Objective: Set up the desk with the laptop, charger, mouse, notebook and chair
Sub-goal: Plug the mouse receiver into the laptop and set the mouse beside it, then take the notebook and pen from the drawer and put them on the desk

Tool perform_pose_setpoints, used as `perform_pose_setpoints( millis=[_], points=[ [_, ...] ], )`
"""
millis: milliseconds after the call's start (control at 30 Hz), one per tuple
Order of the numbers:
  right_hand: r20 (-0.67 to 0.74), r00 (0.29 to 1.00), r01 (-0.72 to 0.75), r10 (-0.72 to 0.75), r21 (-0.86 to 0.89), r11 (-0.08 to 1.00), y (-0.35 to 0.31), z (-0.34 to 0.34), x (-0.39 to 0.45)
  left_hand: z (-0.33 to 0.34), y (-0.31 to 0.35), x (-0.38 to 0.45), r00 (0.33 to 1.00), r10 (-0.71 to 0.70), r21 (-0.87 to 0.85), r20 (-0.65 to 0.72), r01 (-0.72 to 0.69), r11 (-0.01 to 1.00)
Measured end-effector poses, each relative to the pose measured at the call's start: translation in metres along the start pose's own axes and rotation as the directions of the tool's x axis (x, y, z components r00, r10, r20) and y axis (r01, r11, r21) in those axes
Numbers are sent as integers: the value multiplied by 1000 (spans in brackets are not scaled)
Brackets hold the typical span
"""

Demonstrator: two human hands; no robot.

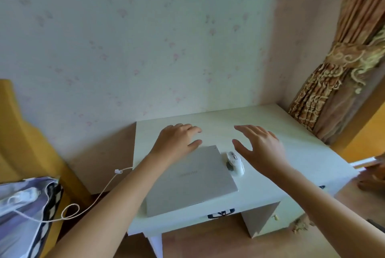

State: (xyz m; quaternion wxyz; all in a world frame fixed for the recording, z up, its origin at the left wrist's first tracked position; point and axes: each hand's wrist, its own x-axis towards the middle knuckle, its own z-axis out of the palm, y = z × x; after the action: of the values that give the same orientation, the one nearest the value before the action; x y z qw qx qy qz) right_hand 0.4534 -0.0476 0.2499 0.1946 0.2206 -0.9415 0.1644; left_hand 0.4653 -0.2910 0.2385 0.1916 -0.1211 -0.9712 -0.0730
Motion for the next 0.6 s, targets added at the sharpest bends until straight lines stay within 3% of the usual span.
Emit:
perform_pose_setpoints(
  millis=[233, 600],
  points=[
    [-36, 997, -64, 61, -73, 995, -62, -41, -58, -55, 5, -32, 986, 158, -33, -56, -160, 987],
    [-51, 970, -245, 239, -178, 953, -125, -95, -156, -90, 51, -84, 935, 354, -85, 4, -353, 932]
  ],
)
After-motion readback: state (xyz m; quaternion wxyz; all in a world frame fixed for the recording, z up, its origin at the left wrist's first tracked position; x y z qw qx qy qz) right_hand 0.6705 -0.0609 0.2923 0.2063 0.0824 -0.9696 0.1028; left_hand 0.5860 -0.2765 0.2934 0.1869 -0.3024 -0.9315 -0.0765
